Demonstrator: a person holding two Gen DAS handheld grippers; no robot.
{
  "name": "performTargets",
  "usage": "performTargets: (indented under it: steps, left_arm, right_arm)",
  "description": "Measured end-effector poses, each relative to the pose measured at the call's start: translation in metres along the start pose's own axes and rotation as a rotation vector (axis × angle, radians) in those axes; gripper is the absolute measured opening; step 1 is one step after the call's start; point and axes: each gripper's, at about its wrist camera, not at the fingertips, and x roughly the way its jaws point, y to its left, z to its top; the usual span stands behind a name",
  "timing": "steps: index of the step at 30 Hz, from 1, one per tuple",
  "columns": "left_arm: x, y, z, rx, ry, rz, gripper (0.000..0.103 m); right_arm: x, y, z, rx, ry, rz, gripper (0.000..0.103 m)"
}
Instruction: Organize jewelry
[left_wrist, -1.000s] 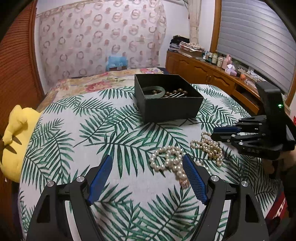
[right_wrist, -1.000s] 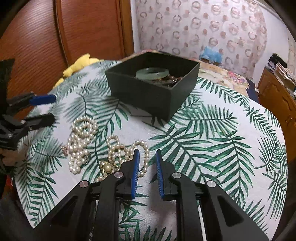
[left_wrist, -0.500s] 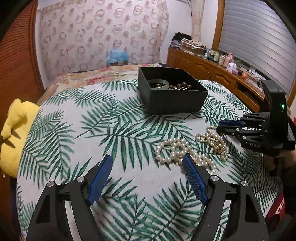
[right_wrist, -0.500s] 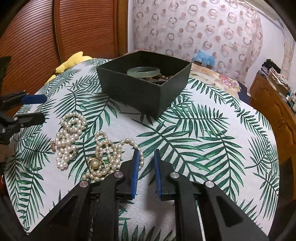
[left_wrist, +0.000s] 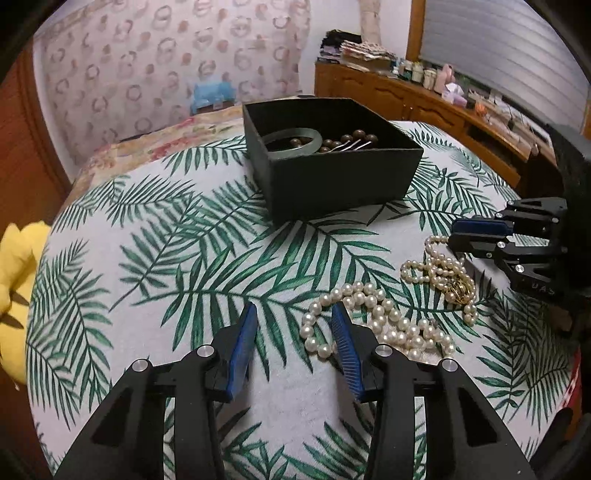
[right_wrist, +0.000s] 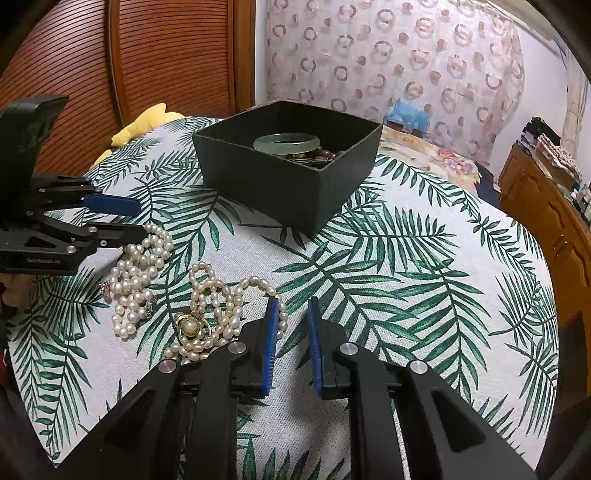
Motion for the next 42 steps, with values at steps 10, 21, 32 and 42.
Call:
performTargets:
  steps: [10,21,32,42]
  left_arm:
    - [-0.011,-0.014,0.003,0.012,-0.028,-0.070,0.007]
    - [-0.081,-0.034,0.013,0.016,-0.211,-0.081,0.007]
    - [-0.113,-0.045,0.017,0.037,-0.280,-0.093,0.007]
    - [-0.138,-0.038,0.028,0.037,-0.331,-0.083,0.007]
  right_arm:
    - [0.000,0.000,0.000,0.000,0.000,0.001,0.016]
    - [-0.001,0.000,0.000,0.001,0.000,0.001,0.016]
    - [0.000,0.000,0.000,0.003,0.000,0.003,0.016]
    - [0.001,0.001,0.001,-0.001,0.000,0.000,0.018]
